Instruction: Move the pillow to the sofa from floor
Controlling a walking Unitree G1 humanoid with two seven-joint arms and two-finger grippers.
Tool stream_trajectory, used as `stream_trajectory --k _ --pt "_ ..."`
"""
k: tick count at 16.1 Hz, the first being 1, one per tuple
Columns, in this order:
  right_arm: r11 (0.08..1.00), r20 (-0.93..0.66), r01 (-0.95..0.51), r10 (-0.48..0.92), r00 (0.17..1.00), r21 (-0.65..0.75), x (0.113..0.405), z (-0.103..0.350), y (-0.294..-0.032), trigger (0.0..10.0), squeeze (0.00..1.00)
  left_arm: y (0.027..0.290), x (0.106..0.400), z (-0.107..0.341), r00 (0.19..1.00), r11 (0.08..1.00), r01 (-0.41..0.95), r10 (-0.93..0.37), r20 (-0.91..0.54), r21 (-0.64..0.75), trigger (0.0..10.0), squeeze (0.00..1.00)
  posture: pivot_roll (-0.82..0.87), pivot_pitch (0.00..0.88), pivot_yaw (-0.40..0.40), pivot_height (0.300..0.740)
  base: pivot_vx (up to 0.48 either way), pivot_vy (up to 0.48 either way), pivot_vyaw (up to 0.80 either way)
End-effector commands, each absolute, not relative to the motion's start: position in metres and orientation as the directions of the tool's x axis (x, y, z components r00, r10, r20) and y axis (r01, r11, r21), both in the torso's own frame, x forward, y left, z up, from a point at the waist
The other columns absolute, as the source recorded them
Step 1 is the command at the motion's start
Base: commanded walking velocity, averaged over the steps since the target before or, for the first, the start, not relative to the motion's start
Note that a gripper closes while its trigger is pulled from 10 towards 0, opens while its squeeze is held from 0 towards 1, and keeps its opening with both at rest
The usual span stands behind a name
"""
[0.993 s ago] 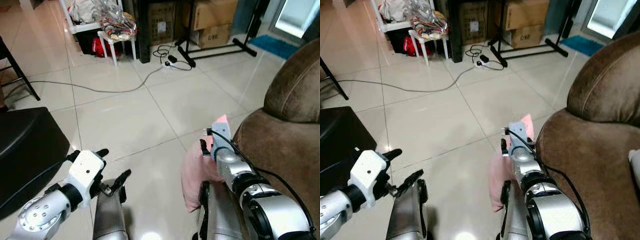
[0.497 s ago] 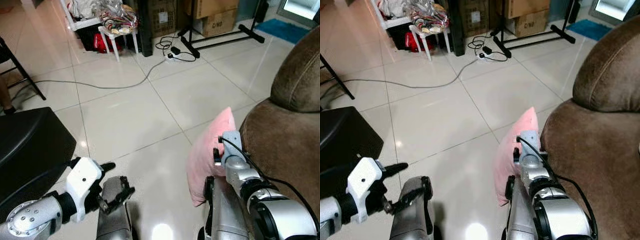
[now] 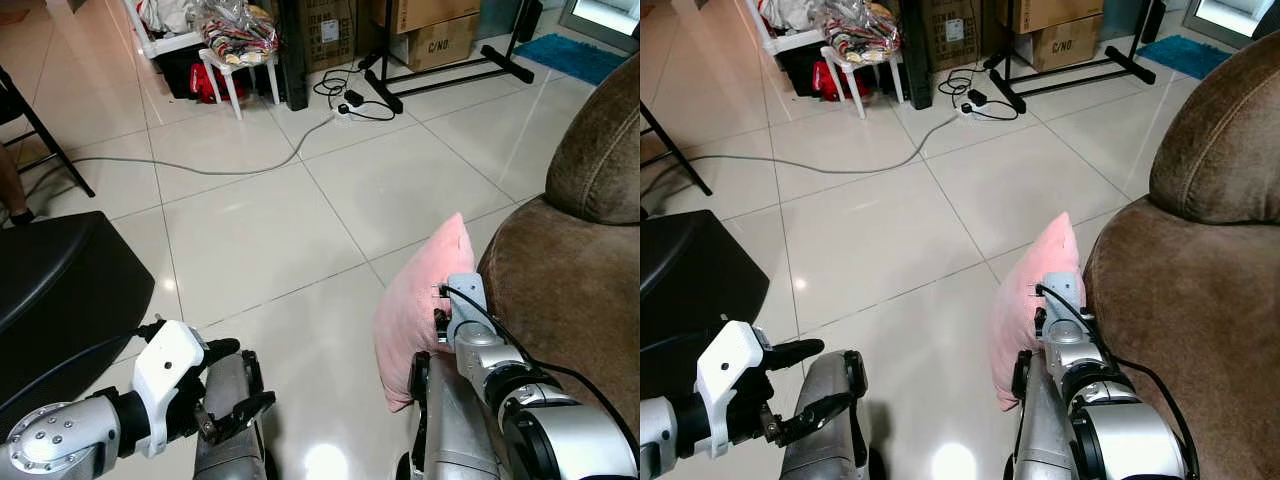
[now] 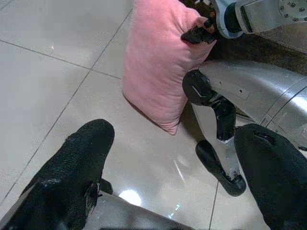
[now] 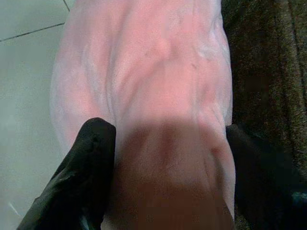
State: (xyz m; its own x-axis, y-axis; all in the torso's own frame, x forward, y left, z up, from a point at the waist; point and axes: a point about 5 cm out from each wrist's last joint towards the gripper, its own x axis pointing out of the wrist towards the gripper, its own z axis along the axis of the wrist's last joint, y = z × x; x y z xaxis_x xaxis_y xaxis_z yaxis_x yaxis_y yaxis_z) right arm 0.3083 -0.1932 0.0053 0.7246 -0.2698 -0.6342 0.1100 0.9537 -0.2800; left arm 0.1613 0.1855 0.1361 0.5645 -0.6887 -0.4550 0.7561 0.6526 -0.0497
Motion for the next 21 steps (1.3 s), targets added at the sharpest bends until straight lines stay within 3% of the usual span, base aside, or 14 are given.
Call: stream_trajectory --k 1,13,21 --pt "0.954 -0.665 0.088 -0.263 0.699 -0.285 0.301 -0.002 -0.192 0.0 0.00 0.187 0.160 0.139 0.563 0.651 0.758 -0.685 -0.463 -0.042 10.0 0.00 0.05 0.086 0.073 0.478 0.000 0.000 0.00" --pt "0.983 -0.694 -0.009 -0.122 0.710 -0.181 0.302 -0.005 -0.171 0.0 0.00 0.186 0.168 0.139 0.569 0.650 0.759 -0.686 -0.453 -0.031 10.0 0.00 0.04 0.044 0.070 0.478 0.000 0.000 0.00" --pt "0.995 -0.654 -0.093 0.083 0.752 0.020 0.311 0.003 -0.135 0.0 0.00 0.190 0.188 0.135 0.612 0.672 0.741 -0.661 -0.434 0.022 10.0 0.00 0.02 0.000 0.085 0.478 0.000 0.000 0.00"
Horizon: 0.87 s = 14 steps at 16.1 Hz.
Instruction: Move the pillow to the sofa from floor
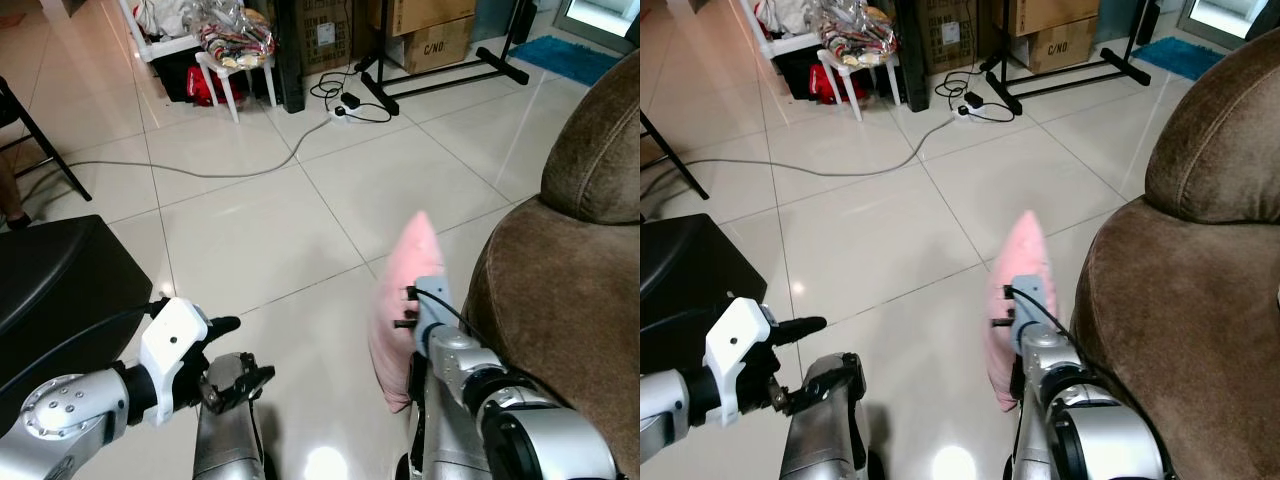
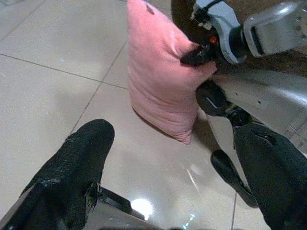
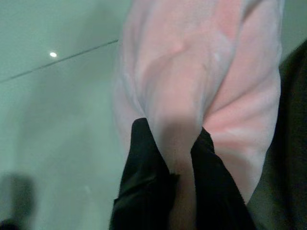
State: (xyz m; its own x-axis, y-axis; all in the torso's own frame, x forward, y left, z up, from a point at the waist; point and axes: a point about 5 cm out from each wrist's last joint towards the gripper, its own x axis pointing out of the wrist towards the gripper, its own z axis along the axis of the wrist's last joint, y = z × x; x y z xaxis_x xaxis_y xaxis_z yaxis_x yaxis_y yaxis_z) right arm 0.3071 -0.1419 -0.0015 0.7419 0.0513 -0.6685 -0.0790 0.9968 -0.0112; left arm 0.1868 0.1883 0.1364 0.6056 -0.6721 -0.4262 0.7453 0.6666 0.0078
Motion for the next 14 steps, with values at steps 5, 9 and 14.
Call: stream_trajectory --k 5,9,14 --pt "0.943 -0.375 -0.120 0.237 0.896 0.309 0.340 0.050 -0.125 0.0 0.00 0.206 0.219 0.137 0.845 0.833 0.505 -0.426 -0.323 0.224 10.0 0.00 -0.03 0.000 0.058 0.478 0.000 0.000 0.00" --pt "0.895 -0.041 -0.228 0.263 0.964 0.384 0.317 0.119 -0.130 0.0 0.00 0.208 0.236 0.160 0.955 0.918 0.293 -0.266 -0.134 0.268 10.0 0.00 -0.03 0.000 0.025 0.478 0.000 0.000 0.00" --pt "0.891 0.056 -0.325 0.325 0.944 0.318 0.292 0.155 -0.117 10.0 0.00 0.194 0.247 0.174 0.986 0.965 0.149 -0.161 0.038 0.217 10.0 0.00 -0.04 0.000 0.008 0.478 0.000 0.000 0.00"
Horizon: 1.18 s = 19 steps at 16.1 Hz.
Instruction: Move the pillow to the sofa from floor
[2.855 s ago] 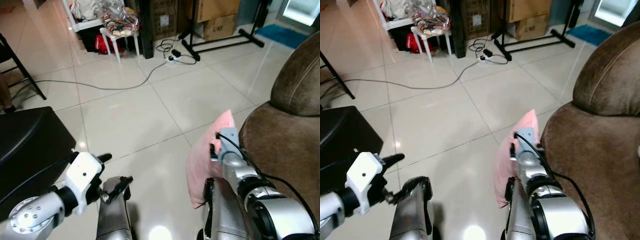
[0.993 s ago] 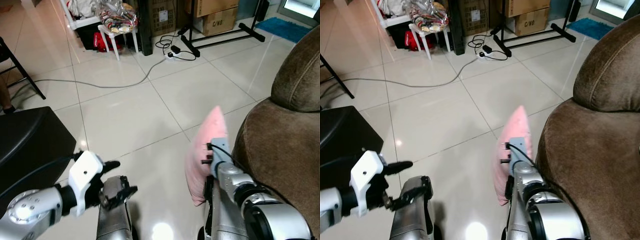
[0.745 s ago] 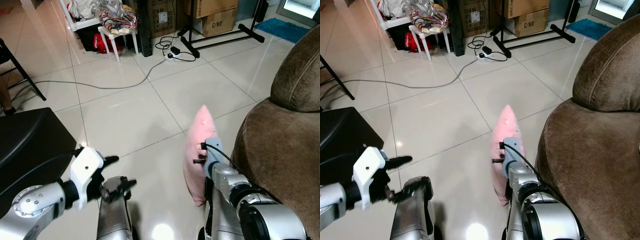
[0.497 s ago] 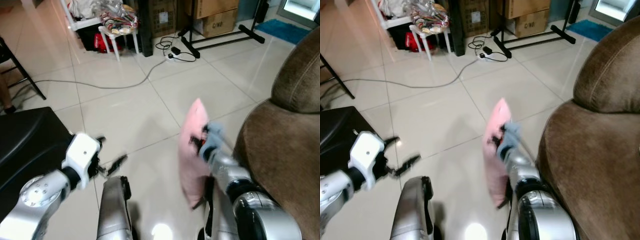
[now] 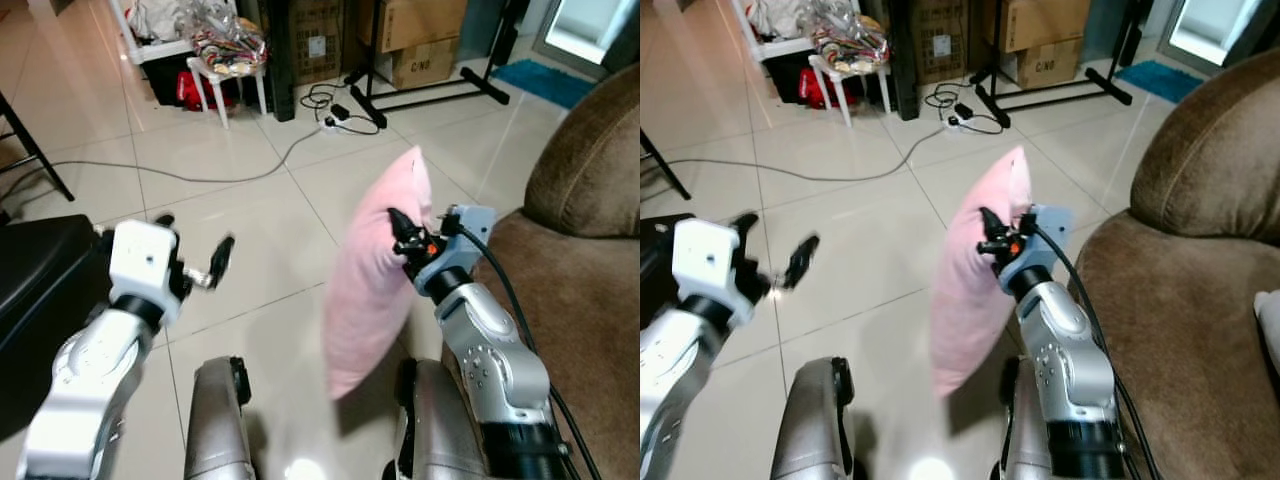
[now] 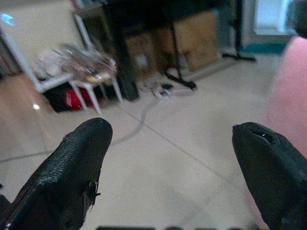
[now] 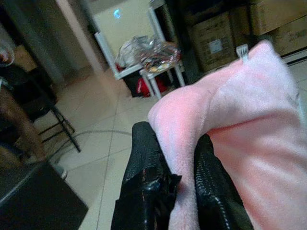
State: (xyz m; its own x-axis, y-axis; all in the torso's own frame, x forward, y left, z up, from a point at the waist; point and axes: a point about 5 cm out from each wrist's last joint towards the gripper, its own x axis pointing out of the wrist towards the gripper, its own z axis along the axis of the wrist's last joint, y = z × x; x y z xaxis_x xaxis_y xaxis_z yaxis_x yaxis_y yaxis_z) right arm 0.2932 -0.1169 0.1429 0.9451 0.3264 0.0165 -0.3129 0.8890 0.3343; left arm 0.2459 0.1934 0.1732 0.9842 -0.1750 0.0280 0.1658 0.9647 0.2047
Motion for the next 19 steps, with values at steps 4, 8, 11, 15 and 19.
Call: stream_trajectory --k 4,8,11,15,19 --pt "0.914 0.046 -0.273 0.272 0.961 0.301 0.294 0.156 -0.120 10.0 0.00 0.191 0.252 0.174 0.989 0.963 0.127 -0.141 0.045 0.239 10.0 0.00 -0.03 0.000 0.012 0.508 0.000 0.000 0.00" --pt "0.922 0.001 -0.237 0.248 0.969 0.307 0.293 0.154 -0.122 10.0 0.00 0.191 0.254 0.170 0.991 0.958 0.114 -0.127 0.033 0.264 10.0 0.00 -0.04 0.000 0.014 0.548 0.000 0.000 0.00" --pt "0.932 0.007 -0.226 0.233 0.972 0.285 0.295 0.159 -0.124 10.0 0.00 0.190 0.258 0.170 0.991 0.958 0.116 -0.129 0.035 0.261 10.0 0.00 -0.06 0.000 0.027 0.578 0.000 0.000 0.00" --pt "0.935 0.010 -0.220 0.227 0.974 0.276 0.297 0.161 -0.125 10.0 0.00 0.190 0.262 0.170 0.991 0.954 0.116 -0.131 0.037 0.275 10.0 0.00 -0.05 0.000 0.024 0.623 0.000 0.000 0.00" --pt "0.940 -0.008 -0.208 0.218 0.976 0.269 0.298 0.158 -0.125 10.0 0.00 0.192 0.261 0.169 0.992 0.953 0.103 -0.119 0.038 0.284 10.0 0.00 -0.04 0.000 0.024 0.658 0.000 0.000 0.00"
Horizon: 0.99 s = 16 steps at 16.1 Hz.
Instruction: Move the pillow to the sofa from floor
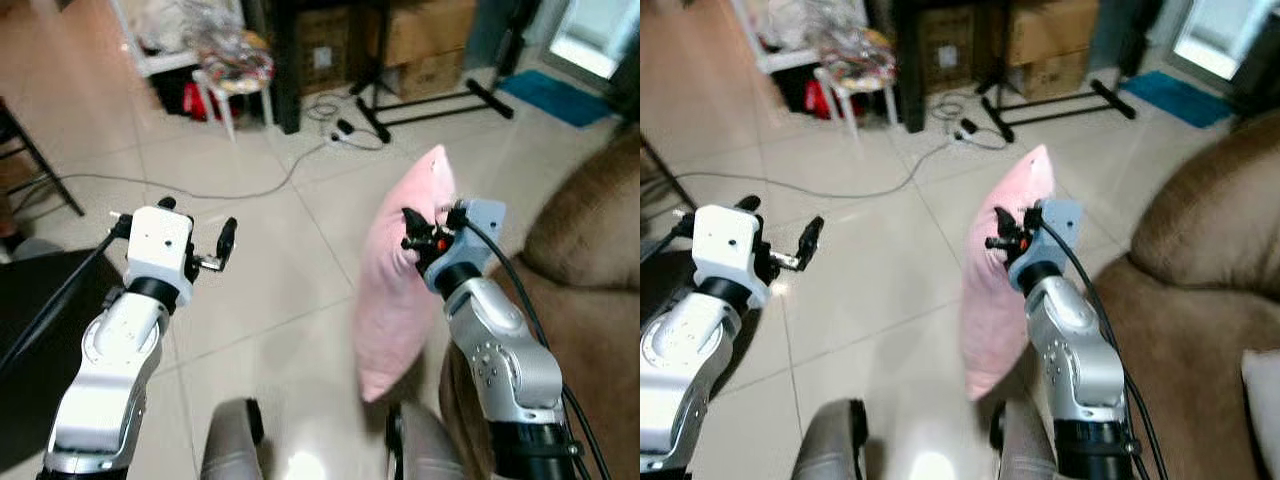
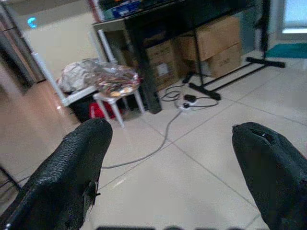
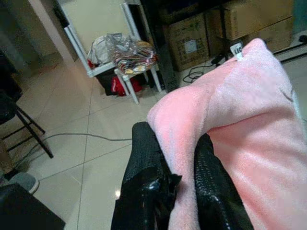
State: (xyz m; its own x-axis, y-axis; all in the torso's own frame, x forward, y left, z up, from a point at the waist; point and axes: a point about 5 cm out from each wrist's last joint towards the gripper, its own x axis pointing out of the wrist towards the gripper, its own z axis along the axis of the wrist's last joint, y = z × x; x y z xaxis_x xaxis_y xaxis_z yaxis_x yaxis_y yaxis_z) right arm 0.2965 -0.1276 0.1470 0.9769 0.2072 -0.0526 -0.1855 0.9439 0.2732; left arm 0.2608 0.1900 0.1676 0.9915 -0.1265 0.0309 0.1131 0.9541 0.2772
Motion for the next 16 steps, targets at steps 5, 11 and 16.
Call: stream_trajectory --k 5,11,16 --pt "0.942 -0.052 -0.153 0.176 0.983 0.299 0.290 0.146 -0.130 10.0 0.00 0.196 0.250 0.158 0.994 0.942 0.110 -0.112 -0.011 0.318 10.0 0.00 -0.04 0.000 0.039 0.708 0.000 0.000 0.00" --pt "0.948 -0.064 -0.105 0.131 0.989 0.301 0.286 0.142 -0.137 10.0 0.00 0.192 0.252 0.158 0.992 0.934 0.125 -0.129 -0.009 0.336 10.0 0.00 -0.05 0.000 0.056 0.740 0.000 0.000 0.00" --pt "0.958 -0.105 -0.053 0.085 0.991 0.280 0.279 0.129 -0.143 10.0 0.00 0.193 0.252 0.157 0.991 0.923 0.124 -0.132 -0.003 0.364 10.0 0.00 -0.05 0.000 0.050 0.740 0.000 0.000 0.00"
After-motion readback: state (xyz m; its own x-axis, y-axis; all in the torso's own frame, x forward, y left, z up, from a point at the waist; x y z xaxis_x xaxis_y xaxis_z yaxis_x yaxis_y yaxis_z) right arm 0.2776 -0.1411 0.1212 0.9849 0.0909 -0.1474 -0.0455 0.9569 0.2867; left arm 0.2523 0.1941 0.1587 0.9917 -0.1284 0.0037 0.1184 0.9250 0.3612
